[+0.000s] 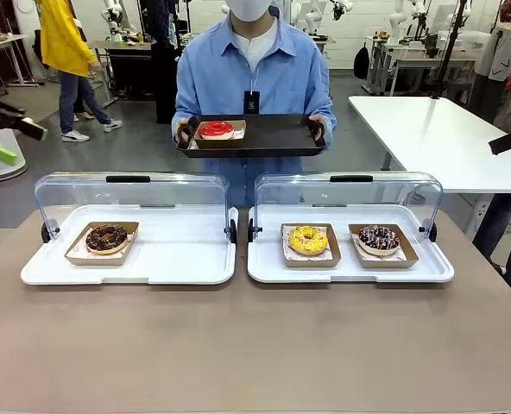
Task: Provide the desired donut to the person.
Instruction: Pick up and lift the Paper togo box containing the Donut pointed at by the person.
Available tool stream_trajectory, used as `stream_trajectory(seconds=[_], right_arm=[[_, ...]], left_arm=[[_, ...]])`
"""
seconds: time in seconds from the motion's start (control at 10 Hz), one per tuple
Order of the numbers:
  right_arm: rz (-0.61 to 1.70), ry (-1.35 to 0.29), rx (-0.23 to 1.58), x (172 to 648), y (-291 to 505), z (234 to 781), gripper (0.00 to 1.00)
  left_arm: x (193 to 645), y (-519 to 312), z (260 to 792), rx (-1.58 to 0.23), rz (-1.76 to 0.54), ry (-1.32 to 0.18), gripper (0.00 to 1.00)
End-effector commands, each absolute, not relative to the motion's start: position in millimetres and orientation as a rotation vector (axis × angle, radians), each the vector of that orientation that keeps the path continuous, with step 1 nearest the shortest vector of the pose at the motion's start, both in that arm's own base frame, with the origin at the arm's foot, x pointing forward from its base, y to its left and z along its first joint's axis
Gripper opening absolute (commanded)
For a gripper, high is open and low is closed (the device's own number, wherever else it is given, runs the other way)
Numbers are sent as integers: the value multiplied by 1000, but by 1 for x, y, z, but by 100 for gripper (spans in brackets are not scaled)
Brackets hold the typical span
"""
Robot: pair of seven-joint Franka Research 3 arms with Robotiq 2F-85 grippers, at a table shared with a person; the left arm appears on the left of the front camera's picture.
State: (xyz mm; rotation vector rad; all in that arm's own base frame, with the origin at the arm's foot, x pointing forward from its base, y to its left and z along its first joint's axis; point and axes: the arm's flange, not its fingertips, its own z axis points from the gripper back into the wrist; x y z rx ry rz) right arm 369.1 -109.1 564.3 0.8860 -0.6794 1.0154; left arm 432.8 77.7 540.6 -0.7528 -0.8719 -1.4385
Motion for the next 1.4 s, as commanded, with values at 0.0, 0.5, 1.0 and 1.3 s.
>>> stream_trajectory(seconds=[0.0,0.5,1.0,1.3], right_arm=[[1028,-693,901,370,-108,565,100],[1028,-693,901,370,-108,565,100],[1028,-693,901,370,-108,565,100],[1028,-693,901,370,-108,565,100]], left_arm=[[433,97,524,-825,-1401,-911,100],[400,153,503,-823,-1251,-1006,100],[395,168,501,-813,-1219,-985,100],[395,168,501,-813,-1219,-985,100]])
